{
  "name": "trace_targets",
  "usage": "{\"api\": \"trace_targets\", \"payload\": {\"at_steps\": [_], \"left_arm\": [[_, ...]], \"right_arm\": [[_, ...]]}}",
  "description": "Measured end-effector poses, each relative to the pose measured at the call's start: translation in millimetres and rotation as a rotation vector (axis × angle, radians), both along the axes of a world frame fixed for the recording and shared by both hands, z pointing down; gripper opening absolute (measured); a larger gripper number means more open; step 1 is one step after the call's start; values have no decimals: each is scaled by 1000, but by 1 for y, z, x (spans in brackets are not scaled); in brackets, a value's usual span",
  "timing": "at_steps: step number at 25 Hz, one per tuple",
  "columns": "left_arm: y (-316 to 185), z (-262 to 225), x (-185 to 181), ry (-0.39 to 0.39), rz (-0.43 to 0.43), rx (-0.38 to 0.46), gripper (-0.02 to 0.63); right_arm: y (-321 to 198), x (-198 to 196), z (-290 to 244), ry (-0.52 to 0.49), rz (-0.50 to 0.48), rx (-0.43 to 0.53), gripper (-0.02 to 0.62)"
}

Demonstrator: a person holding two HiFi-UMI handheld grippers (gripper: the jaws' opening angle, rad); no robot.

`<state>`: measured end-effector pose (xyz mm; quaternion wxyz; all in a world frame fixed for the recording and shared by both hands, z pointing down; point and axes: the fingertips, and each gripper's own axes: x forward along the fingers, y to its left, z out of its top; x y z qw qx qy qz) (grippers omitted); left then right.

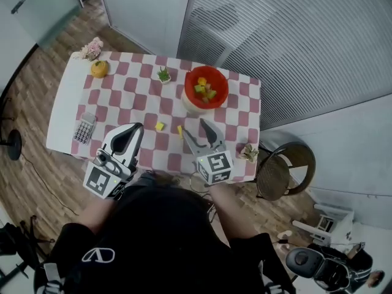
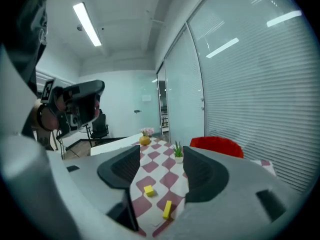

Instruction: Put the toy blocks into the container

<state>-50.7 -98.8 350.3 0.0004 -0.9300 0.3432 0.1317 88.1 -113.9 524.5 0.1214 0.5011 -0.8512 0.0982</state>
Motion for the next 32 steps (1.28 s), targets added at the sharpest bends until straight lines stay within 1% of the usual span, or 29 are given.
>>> {"api": "trace_targets", "payload": {"at_steps": [9, 12, 13, 16, 20, 24, 27, 28, 32], "left_arm": [[5, 1, -20, -5, -39, 13, 6], [7, 13, -28, -39, -53, -14, 6], [8, 17, -30, -44, -53, -16, 6], [8, 7, -32, -5, -63, 5, 6], [10, 9, -36, -16, -72, -2, 6], [11, 10, -39, -21, -77, 4, 6], [13, 13, -41, -29, -79, 0, 6], [14, 15, -41, -37, -78, -5, 6], [14, 16, -43, -37, -83, -14, 6]], "right_arm": [[-18, -17, 136, 111, -54, -333, 284], [-18, -17, 171, 148, -59, -418, 282], [-18, -17, 182, 159, -62, -444, 281], [-16, -16, 211, 189, -72, -522, 271], [-13, -15, 244, 223, -83, -630, 249], [-11, -12, 265, 238, -92, -730, 243], [-14, -12, 271, 245, -95, -766, 193], [-15, -11, 273, 249, -96, -779, 160], [-15, -11, 281, 267, -92, -842, 116]]}}
